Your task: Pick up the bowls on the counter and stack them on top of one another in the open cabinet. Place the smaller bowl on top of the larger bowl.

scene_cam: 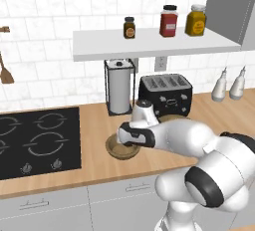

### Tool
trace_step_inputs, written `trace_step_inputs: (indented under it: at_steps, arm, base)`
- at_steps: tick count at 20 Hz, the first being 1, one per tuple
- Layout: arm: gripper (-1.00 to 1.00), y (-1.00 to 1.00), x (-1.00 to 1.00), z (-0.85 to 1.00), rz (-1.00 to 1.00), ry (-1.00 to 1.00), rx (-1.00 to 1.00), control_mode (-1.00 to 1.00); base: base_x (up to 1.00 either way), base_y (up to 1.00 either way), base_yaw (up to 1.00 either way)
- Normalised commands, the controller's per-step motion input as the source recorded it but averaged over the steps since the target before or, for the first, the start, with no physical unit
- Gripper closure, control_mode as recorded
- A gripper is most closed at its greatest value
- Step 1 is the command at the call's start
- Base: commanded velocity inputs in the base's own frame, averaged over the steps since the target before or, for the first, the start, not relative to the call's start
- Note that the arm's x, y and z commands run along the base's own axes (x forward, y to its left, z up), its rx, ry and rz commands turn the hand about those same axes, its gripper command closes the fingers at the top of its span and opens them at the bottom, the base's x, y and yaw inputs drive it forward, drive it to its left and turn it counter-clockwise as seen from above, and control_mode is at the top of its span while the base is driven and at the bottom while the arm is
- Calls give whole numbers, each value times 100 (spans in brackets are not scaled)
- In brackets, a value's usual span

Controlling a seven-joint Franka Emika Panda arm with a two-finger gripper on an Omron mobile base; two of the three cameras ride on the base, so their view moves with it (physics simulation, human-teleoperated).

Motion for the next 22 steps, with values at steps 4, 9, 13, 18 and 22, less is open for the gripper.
trace_step_inputs:
  at_steps: [4,9,13,18,22]
  arm:
    - [-100,0,0,-28,0,-5,0,-100]
    - [100,0,0,-19,0,-4,0,-100]
    - [100,0,0,0,0,0,0,-100]
    - [100,-1,0,3,0,-1,0,-100]
    - [100,-25,-20,50,-5,-12,6,-100]
  base:
    - [0,0,0]
    - [0,0,0]
    - [0,0,0]
    - [0,0,0]
    - [0,0,0]
